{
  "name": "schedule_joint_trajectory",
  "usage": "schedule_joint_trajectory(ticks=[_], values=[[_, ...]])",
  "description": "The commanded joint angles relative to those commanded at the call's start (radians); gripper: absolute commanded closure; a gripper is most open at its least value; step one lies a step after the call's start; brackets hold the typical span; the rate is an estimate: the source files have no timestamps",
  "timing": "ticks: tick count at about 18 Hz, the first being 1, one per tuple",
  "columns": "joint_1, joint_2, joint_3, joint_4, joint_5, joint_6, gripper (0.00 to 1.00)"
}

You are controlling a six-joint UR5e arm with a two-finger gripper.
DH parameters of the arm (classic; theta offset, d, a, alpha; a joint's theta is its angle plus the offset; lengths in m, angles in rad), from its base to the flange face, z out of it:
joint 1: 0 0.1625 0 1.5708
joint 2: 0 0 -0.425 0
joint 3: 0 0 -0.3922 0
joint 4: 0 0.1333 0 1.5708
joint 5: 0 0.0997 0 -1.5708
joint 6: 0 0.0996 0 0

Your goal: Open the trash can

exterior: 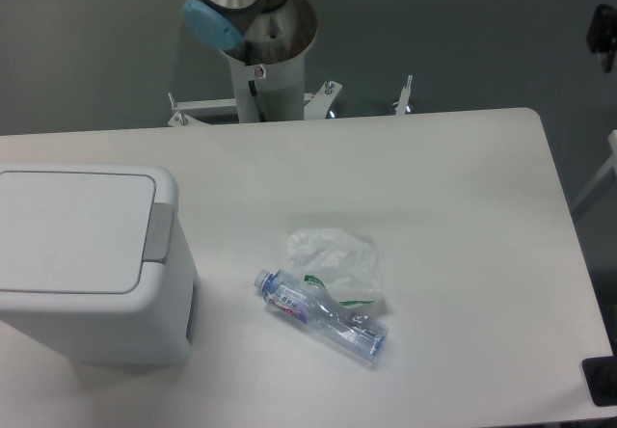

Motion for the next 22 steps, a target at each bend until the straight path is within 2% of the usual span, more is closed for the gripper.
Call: schedule_joint_trajectory(ticks=[4, 9, 12, 17, 20, 22], values=[[0.0, 0.003, -0.006, 0.0, -0.024, -0.005, 0.0], [0.002, 0.009, -0.005, 0.002, -0.127, -0.127, 0.0], [-0.006, 0.021, -0.012, 0.0, -0.143, -0.179, 0.0], [-0.087, 0.046, -0.028, 0.0, -0.15, -0.314, 0.0], [-0.144, 0.06, -0.04, 0.0, -0.149, -0.461, 0.0], [-0.21, 0.06, -0.04, -0.002, -0.15, -0.564, 0.0]])
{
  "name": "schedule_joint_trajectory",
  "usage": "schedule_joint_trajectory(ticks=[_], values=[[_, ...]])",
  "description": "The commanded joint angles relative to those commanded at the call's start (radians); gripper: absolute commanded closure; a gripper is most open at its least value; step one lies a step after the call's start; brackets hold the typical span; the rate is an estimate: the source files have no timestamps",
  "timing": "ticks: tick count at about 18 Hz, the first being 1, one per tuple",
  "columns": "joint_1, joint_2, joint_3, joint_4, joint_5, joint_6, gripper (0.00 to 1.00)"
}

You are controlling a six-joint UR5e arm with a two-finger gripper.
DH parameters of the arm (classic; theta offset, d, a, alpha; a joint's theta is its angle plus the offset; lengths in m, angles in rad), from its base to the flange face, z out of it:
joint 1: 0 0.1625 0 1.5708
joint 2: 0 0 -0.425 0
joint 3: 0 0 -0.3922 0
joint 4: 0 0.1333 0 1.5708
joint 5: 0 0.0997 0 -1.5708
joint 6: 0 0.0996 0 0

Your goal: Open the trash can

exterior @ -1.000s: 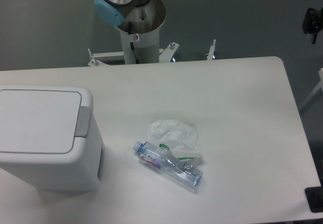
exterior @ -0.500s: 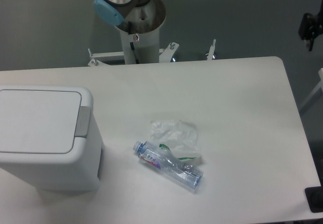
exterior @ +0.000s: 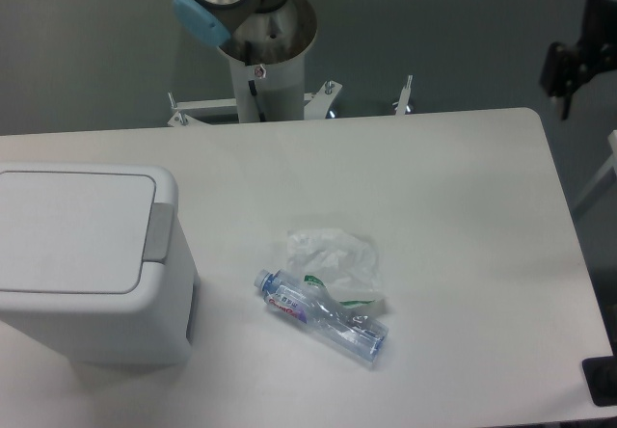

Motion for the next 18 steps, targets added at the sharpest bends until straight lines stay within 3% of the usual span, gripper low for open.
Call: schedule_joint_trajectory(ticks=[5, 9, 15, 18], values=[[-0.127, -0.015, 0.012, 0.009, 0.002, -0.209, 0.0], [-0.187, -0.011, 0.008, 0.029, -0.038, -0.479, 0.0], [-0.286, 0.012, -0.001, 0.038, -0.098, -0.491, 0.0], [-0.371, 0.015, -0.02, 0.038, -0.103, -0.491, 0.0]])
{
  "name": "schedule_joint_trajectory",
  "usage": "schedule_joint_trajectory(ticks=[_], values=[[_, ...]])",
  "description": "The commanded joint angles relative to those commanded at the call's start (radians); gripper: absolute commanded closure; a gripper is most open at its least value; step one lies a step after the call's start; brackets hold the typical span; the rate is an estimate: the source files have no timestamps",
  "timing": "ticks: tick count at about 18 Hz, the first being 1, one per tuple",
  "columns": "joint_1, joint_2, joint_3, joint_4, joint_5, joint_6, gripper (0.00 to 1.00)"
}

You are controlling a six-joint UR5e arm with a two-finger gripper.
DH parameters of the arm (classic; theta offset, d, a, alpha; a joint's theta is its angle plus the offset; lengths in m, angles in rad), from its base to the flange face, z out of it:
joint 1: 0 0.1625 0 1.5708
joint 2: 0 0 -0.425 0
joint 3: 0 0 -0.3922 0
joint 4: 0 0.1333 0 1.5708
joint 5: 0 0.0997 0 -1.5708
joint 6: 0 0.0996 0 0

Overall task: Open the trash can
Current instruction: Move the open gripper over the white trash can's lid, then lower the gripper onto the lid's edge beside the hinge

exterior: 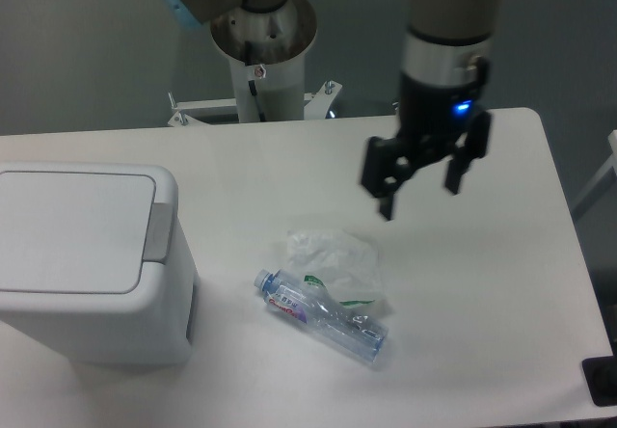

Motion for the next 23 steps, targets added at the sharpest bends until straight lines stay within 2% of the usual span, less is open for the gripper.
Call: schedule_joint_trajectory(ticks=[6, 12, 16, 23], values=[[-0.098, 0.009, -0.018, 0.002, -0.012, 0.0, 0.0], [-0.157, 0.005, -0.032, 0.003, -0.02, 0.0, 0.0], [-0.18, 0.015, -0.061, 0.003, -0.031, 0.0, 0.0], [-0.186, 0.014, -0.066, 0.003, -0.048, -0.002, 0.0]])
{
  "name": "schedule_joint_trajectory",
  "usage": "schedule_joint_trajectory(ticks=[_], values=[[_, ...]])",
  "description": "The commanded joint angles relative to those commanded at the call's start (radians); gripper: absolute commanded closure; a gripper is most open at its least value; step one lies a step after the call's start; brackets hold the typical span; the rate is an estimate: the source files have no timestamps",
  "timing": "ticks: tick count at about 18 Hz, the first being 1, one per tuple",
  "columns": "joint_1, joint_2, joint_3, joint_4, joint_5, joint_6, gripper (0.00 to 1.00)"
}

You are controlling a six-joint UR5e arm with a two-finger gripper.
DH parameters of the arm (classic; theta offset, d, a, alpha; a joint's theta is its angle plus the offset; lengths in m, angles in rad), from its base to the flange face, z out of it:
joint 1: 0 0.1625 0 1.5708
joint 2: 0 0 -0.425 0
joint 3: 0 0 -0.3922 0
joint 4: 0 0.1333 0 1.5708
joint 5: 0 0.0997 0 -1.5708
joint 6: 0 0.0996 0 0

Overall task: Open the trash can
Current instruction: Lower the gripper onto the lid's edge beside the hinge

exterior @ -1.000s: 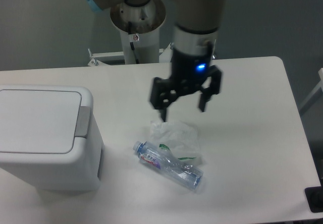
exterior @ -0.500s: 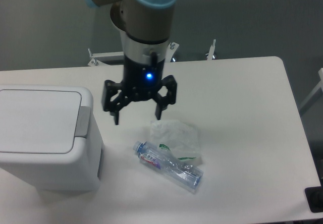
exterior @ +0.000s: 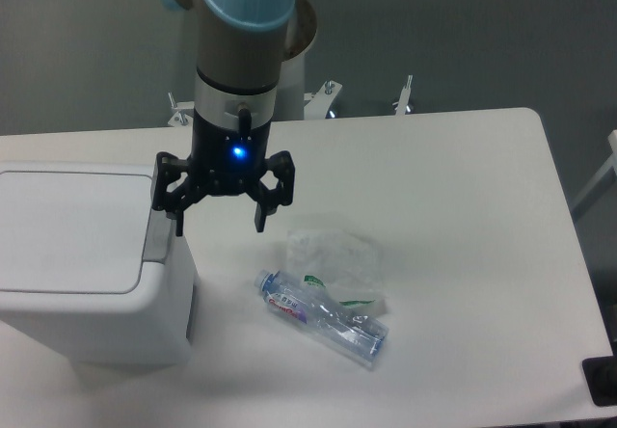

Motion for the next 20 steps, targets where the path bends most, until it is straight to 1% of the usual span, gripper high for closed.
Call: schedule_joint_trajectory(ticks=[7, 12, 20], values=[[-0.005, -0.003, -0.015, 0.002, 0.0, 0.002, 0.0], [-0.023, -0.003, -0.04, 0.066, 0.0, -0.002, 0.0], [-0.028, -0.002, -0.061, 0.072, 0.0, -0.002, 0.0]])
